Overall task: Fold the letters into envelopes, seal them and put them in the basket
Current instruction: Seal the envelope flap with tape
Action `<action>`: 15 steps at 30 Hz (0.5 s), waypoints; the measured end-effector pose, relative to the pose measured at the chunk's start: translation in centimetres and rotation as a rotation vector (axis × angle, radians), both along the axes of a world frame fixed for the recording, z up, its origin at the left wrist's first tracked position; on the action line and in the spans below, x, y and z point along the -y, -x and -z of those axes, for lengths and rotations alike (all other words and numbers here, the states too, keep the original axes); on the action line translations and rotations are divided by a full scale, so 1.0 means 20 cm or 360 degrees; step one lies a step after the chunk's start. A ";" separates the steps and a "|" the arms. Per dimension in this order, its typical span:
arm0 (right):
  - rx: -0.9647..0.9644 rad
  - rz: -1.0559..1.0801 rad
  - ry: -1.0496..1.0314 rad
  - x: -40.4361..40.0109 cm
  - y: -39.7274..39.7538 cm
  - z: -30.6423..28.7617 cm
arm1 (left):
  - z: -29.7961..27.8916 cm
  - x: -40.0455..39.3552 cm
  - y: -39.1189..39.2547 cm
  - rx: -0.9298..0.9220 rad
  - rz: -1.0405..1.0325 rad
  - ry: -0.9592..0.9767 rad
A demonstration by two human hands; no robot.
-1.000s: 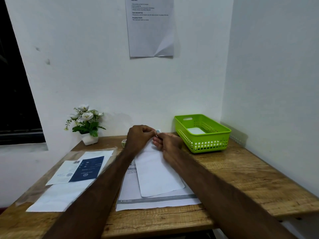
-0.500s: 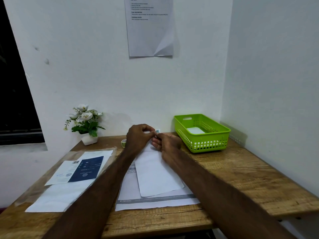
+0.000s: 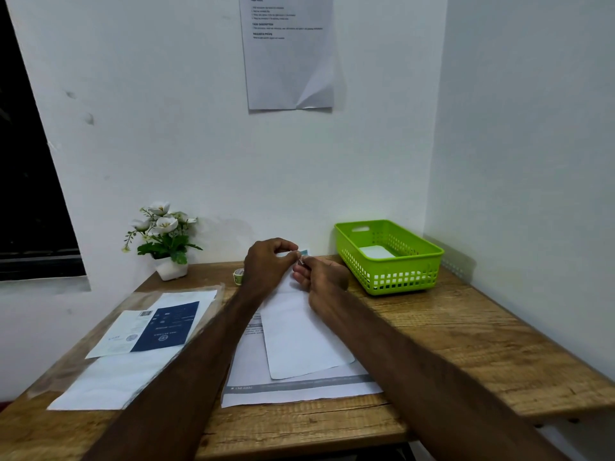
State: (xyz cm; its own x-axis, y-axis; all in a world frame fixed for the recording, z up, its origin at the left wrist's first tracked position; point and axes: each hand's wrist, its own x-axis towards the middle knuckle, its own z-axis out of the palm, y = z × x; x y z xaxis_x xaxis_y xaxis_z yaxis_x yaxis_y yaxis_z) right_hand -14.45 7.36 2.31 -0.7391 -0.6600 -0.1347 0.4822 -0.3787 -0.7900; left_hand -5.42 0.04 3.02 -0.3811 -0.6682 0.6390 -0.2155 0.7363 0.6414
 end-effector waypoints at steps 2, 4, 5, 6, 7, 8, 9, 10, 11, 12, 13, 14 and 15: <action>0.0004 0.0064 0.0005 0.01 -0.01 0.01 | 0.00 0.00 0.00 -0.0005 0.0010 0.0013; 0.0017 0.0099 0.0020 0.01 -0.01 0.01 | 0.01 0.00 0.01 -0.0010 0.0016 0.0024; 0.0023 0.0104 0.0030 0.01 -0.01 0.01 | 0.01 0.00 0.01 -0.0012 0.0017 0.0024; 0.0028 0.0107 0.0039 0.00 -0.01 0.01 | 0.01 0.00 0.01 -0.0013 0.0017 0.0020; 0.0028 0.0110 0.0043 0.00 -0.01 0.01 | 0.01 0.00 0.01 -0.0014 0.0017 0.0014; 0.0031 0.0112 0.0049 0.01 -0.01 0.01 | 0.01 0.00 0.01 -0.0015 0.0016 0.0010; 0.0034 0.0118 0.0048 0.00 -0.01 0.01 | 0.01 0.00 0.01 -0.0015 0.0016 0.0008; 0.0038 0.0120 0.0049 0.00 -0.02 0.01 | 0.01 0.00 0.01 -0.0013 0.0015 0.0010; 0.0044 0.0119 0.0046 0.00 -0.01 0.01 | 0.01 0.00 0.01 -0.0010 0.0012 0.0016; 0.0051 0.0115 0.0049 0.00 -0.01 0.01 | 0.01 0.01 0.01 -0.0008 0.0010 0.0020; 0.0059 0.0112 0.0056 0.00 -0.01 0.00 | 0.01 0.01 0.01 -0.0004 0.0009 0.0019; 0.0066 0.0108 0.0062 -0.01 -0.02 0.00 | 0.02 0.01 0.01 -0.0001 0.0007 0.0014; 0.0071 0.0098 0.0065 -0.01 -0.02 0.00 | 0.01 0.01 0.01 0.0003 0.0003 0.0010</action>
